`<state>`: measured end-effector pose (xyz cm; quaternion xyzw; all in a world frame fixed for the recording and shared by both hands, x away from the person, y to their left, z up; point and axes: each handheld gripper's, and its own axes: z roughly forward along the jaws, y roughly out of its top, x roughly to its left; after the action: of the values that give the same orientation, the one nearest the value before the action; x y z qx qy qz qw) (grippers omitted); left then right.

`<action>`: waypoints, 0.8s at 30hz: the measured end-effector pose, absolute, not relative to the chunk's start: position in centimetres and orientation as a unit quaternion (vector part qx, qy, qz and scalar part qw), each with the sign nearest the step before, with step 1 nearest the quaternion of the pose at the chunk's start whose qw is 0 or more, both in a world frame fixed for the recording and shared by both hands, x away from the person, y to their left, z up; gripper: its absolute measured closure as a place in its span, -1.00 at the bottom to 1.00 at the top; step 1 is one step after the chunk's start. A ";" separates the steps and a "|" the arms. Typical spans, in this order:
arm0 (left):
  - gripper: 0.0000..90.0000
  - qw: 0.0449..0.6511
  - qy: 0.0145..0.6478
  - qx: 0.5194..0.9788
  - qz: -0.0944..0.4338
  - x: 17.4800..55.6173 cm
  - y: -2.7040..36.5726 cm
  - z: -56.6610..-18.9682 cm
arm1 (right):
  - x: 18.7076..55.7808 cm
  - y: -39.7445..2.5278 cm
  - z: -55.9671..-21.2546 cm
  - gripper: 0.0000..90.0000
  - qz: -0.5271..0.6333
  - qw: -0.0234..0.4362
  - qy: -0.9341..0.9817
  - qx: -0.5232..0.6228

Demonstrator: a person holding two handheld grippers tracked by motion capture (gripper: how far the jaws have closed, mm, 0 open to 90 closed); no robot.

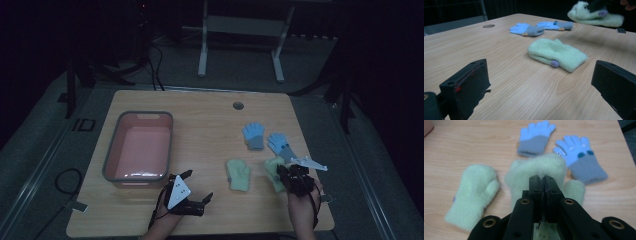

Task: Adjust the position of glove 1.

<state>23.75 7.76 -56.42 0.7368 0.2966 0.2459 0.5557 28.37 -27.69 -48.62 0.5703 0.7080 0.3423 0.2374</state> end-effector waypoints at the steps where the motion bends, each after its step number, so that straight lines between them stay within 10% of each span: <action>1: -0.96 0.556 0.297 0.737 0.246 23.7 7.8 -56.4 | 28.2 -27.7 -48.8 0.92 0.340 0.238 0.705 0.574; 24: -0.96 0.553 0.292 0.740 0.247 23.7 7.7 -56.4 | 29.1 -28.6 -54.3 0.66 0.304 0.234 0.682 0.623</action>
<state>23.73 7.67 -56.42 0.7399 0.2925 0.2471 0.5531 29.15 -28.59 -54.32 0.6232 0.6815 0.3041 0.2337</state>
